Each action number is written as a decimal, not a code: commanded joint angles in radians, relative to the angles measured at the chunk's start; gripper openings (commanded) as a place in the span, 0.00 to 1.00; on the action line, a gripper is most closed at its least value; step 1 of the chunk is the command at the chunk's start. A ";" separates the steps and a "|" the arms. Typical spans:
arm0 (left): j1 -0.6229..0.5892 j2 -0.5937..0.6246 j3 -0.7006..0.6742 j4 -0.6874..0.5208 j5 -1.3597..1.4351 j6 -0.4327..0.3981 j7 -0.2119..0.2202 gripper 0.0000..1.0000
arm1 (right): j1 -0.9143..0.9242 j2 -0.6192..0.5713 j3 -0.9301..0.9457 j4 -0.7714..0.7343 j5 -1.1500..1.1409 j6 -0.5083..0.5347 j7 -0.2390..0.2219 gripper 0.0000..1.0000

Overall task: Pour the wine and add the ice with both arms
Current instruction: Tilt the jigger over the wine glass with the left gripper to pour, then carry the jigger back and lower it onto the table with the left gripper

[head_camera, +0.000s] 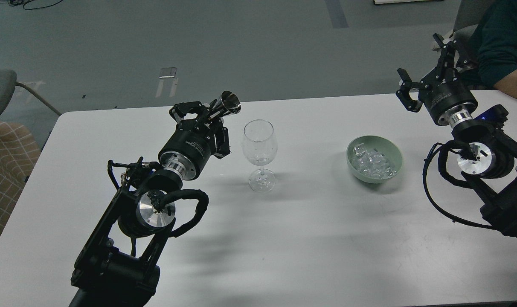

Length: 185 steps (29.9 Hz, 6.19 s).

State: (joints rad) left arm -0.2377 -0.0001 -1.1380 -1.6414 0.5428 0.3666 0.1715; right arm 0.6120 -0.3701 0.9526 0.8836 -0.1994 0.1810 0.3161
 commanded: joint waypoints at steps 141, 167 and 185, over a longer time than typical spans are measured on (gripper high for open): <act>-0.149 0.000 -0.032 -0.075 0.223 0.122 0.168 0.00 | -0.032 0.002 0.000 0.003 0.000 0.000 0.005 1.00; 0.232 0.000 -0.546 0.101 -0.342 -0.351 0.034 0.12 | -0.032 0.011 0.000 0.001 -0.011 0.000 0.005 1.00; 0.233 0.000 -0.539 0.279 -0.368 -0.394 0.011 0.30 | -0.032 0.019 -0.002 -0.002 -0.021 -0.002 0.005 1.00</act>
State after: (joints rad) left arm 0.0003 0.0000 -1.6782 -1.3871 0.1747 -0.0254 0.1846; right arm 0.5804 -0.3513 0.9511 0.8823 -0.2193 0.1810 0.3206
